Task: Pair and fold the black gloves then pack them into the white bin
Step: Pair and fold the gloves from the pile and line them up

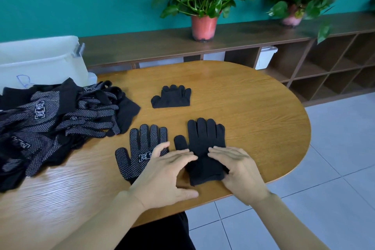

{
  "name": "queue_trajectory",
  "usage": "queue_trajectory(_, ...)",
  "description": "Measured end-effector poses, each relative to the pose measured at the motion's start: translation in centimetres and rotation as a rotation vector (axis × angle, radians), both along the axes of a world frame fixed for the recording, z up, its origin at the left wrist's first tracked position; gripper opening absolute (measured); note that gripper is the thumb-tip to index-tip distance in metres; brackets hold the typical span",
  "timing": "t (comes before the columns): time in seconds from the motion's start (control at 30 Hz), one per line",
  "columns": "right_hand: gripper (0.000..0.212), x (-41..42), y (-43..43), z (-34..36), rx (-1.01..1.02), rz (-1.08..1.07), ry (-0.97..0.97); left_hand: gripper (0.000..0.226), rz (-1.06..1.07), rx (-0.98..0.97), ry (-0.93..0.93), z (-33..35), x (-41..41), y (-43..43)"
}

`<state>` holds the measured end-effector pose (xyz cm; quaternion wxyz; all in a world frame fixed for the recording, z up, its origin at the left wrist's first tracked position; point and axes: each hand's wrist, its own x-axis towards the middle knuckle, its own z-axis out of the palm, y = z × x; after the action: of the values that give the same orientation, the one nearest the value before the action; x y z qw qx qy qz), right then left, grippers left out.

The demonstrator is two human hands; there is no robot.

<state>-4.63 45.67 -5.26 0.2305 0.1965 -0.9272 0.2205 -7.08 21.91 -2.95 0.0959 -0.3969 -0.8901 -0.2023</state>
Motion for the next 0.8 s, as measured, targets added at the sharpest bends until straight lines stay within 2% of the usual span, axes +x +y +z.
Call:
queue_trajectory(0.13,0.036,-0.1,-0.4,0.7,-0.198,-0.094,-0.033,0.044,0.111,0.083,0.078,-0.3,-0.9,1.2)
queue_trajectory(0.27,0.018,-1.3,-0.8,1.2,-0.453,-0.208,-0.190,0.026,0.324,0.222,0.090,-0.4,-2.3,2.9)
queue_trajectory(0.37,0.030,-2.4,-1.2,1.8,-0.613,-0.317,-0.313,0.021,0.462,0.210,0.098,-0.3,-3.2,3.8)
queue_trajectory(0.43,0.037,-3.1,-1.7,1.9,-0.586,-0.387,-0.324,0.033,0.525,0.160,0.041,-0.1,-3.4,4.4)
queue_trajectory(0.5,0.040,-3.6,-2.1,1.7,-0.475,-0.429,-0.279,0.050,0.572,0.123,0.004,-0.2,-3.6,4.7)
queue_trajectory(0.57,0.043,-3.9,-2.4,1.3,-0.340,-0.460,-0.190,0.059,0.604,0.067,0.006,-0.3,-3.7,5.0)
queue_trajectory(0.67,0.043,-4.1,-2.4,0.3,-0.160,-0.511,-0.061,0.064,0.660,0.011,-0.006,-0.1,-3.5,5.0)
queue_trajectory(0.8,0.042,-3.7,-1.7,-0.1,-0.090,-0.587,0.024,0.058,0.689,0.006,-0.011,-0.1,-3.4,3.7)
